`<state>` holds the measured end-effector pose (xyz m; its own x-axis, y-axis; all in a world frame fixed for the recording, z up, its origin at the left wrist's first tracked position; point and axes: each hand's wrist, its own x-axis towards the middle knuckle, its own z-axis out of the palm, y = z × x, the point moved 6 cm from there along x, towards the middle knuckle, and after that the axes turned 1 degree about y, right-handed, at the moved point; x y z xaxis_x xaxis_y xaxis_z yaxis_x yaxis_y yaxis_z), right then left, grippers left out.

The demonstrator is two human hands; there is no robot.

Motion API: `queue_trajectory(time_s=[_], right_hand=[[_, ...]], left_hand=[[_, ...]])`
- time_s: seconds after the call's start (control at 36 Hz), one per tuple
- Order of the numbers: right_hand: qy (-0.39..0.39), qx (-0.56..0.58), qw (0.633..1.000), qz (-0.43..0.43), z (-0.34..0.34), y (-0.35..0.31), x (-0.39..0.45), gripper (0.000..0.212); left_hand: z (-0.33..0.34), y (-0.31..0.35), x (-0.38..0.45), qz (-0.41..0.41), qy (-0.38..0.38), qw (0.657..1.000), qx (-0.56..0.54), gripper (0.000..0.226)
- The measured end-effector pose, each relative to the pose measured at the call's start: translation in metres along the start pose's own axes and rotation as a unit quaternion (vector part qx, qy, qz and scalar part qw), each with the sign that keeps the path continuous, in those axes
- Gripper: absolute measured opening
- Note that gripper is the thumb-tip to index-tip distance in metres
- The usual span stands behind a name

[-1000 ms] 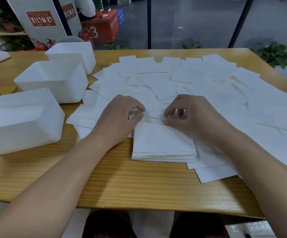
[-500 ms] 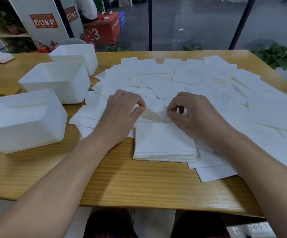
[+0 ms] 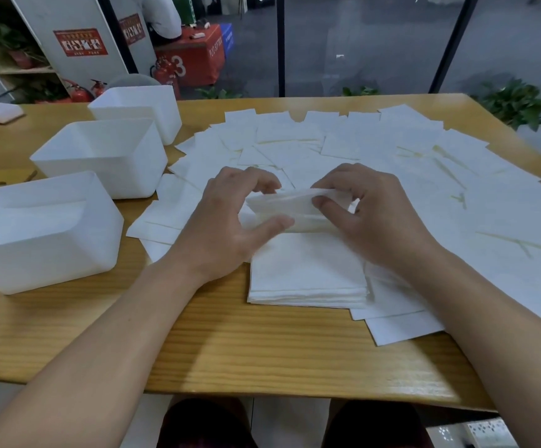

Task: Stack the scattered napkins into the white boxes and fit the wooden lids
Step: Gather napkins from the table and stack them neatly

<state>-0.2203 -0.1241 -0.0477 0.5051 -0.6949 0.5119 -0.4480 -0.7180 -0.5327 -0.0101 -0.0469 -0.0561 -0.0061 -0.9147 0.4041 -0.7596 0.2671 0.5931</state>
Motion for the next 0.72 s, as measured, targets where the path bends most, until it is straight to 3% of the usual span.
queue_trajectory(time_s=[0.06,0.11,0.22,0.33,0.39,0.53,0.64,0.72], right_hand=[[0.0,0.03,0.999,0.021,-0.002,0.0,-0.001,0.012],[-0.003,0.049,0.998,0.027,-0.004,-0.003,-0.002,0.012],[-0.006,0.081,0.996,0.033,-0.014,-0.005,-0.001,0.012],[-0.02,0.119,0.99,0.075,-0.022,-0.002,0.002,0.006],[-0.068,0.139,0.981,0.117,-0.023,0.005,0.002,0.008],[-0.277,0.104,0.939,0.176,-0.013,0.009,-0.011,0.022],[-0.292,0.088,0.936,0.174,-0.008,0.008,-0.011,0.026],[-0.304,0.072,0.935,0.168,-0.007,0.008,-0.012,0.032]], left_hand=[[0.001,-0.001,0.0,0.008,0.005,1.0,0.005,0.032],[-0.001,0.002,0.001,0.042,0.031,0.999,0.007,0.017],[-0.008,-0.001,0.002,0.024,0.07,0.993,-0.09,0.01],[-0.009,-0.008,0.004,-0.043,0.021,0.978,-0.202,0.013],[-0.008,-0.01,0.003,-0.066,-0.013,0.971,-0.231,0.021],[0.002,-0.006,-0.003,-0.08,-0.119,0.974,-0.174,0.038],[0.008,-0.008,-0.006,-0.063,-0.149,0.983,-0.087,0.036],[0.006,-0.009,-0.006,-0.059,-0.147,0.984,-0.087,0.035]])
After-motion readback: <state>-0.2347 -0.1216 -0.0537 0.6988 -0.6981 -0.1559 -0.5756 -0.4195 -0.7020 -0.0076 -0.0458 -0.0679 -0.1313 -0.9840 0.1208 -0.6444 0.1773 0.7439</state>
